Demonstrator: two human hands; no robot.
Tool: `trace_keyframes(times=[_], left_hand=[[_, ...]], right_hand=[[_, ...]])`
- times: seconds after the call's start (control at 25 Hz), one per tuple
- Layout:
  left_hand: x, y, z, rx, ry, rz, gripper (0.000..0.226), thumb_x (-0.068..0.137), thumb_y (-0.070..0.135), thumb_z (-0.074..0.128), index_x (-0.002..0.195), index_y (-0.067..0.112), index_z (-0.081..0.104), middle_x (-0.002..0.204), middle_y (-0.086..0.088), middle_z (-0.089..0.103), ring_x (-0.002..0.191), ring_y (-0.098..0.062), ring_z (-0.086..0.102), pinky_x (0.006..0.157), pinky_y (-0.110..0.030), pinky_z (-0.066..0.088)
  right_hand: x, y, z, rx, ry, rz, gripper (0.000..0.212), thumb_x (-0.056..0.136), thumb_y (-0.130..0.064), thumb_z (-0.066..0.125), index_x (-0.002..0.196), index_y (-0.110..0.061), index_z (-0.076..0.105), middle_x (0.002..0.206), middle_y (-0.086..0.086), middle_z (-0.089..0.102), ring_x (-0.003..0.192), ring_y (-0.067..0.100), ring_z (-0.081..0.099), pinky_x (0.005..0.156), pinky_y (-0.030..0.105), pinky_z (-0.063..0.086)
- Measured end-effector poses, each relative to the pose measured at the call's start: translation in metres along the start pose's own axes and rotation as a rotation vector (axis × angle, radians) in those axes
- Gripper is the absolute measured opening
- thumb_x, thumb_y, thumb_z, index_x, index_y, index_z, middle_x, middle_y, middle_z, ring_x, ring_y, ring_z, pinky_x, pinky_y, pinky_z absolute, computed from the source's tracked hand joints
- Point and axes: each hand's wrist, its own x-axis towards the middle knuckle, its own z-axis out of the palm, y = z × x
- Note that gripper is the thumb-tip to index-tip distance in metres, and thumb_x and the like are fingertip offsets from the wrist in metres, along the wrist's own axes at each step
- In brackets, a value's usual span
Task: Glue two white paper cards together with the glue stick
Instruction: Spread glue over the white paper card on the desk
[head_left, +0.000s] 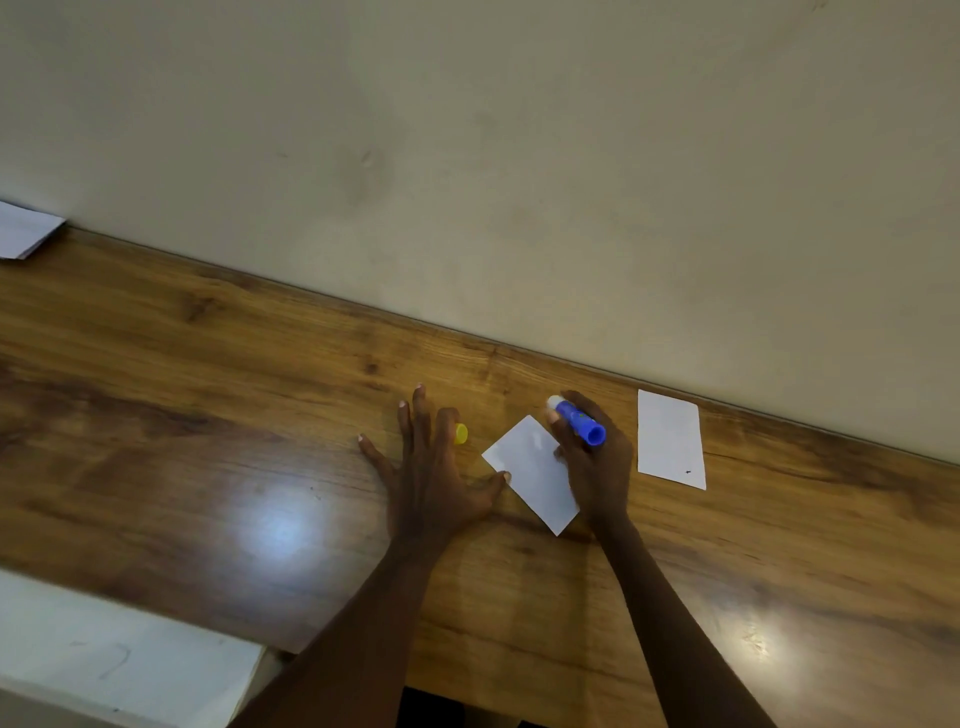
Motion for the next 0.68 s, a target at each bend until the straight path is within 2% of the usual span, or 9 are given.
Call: trace_keyframes(times=[0.08,0.16,0.24,0.36,0.52,0.68], left_hand=[[0.0,0.0,0.0,0.007,0.007,0.002,0.081,0.059,0.064,0.066,0.122,0.022,0.037,0.156,-0.011,0.012,0.144,-0.034,0.006,0.104,-0.07,-0.006],[0.001,0.0,0.0,0.007,0.008,0.008,0.082,0.059,0.064,0.067,0.123,0.02,0.038,0.156,-0.012,0.014,0.143,-0.035,0.008,0.104,-0.071,-0.004],[0.0,0.0,0.0,0.007,0.014,0.014,0.082,0.059,0.063,0.066,0.123,0.019,0.039,0.155,-0.012,0.016,0.143,-0.035,0.009,0.104,-0.071,-0.004],[-0.001,0.0,0.0,-0.024,0.043,0.022,0.075,0.065,0.06,0.066,0.122,0.017,0.043,0.154,-0.014,0.019,0.142,-0.036,0.012,0.104,-0.071,-0.004],[0.0,-0.001,0.001,-0.033,0.04,0.015,0.075,0.065,0.061,0.066,0.121,0.017,0.043,0.155,-0.014,0.017,0.143,-0.035,0.01,0.103,-0.07,-0.006],[0.001,-0.001,0.002,-0.032,0.027,0.004,0.073,0.063,0.063,0.065,0.117,0.02,0.04,0.155,-0.013,0.016,0.143,-0.035,0.009,0.103,-0.071,-0.005]], right_hand=[[-0.023,0.002,-0.001,-0.133,0.086,-0.002,0.04,0.081,-0.001,0.06,0.119,-0.004,0.051,0.102,0.018,0.067,0.082,0.029,0.063,0.077,0.03,0.048],[-0.046,0.004,0.005,-0.355,0.006,0.011,0.044,0.078,-0.003,0.063,0.119,-0.008,0.051,0.111,0.02,0.066,0.094,0.031,0.062,0.085,0.037,0.047],[-0.056,0.004,0.012,-0.456,-0.119,-0.035,0.045,0.079,-0.009,0.064,0.121,-0.011,0.049,0.124,0.016,0.06,0.111,0.03,0.056,0.098,0.042,0.042],[-0.045,0.002,0.004,-0.425,-0.297,-0.065,0.049,0.079,-0.011,0.065,0.123,-0.015,0.045,0.132,0.011,0.053,0.118,0.026,0.05,0.101,0.038,0.04],[-0.01,0.003,-0.03,-0.495,-0.61,-0.183,0.043,0.079,-0.007,0.063,0.116,-0.019,0.045,0.127,0.012,0.054,0.102,0.02,0.054,0.088,0.023,0.039],[0.021,-0.002,-0.043,-0.622,-0.837,-0.332,0.04,0.082,-0.004,0.059,0.118,-0.015,0.046,0.127,0.014,0.053,0.105,0.029,0.055,0.083,0.021,0.037]])
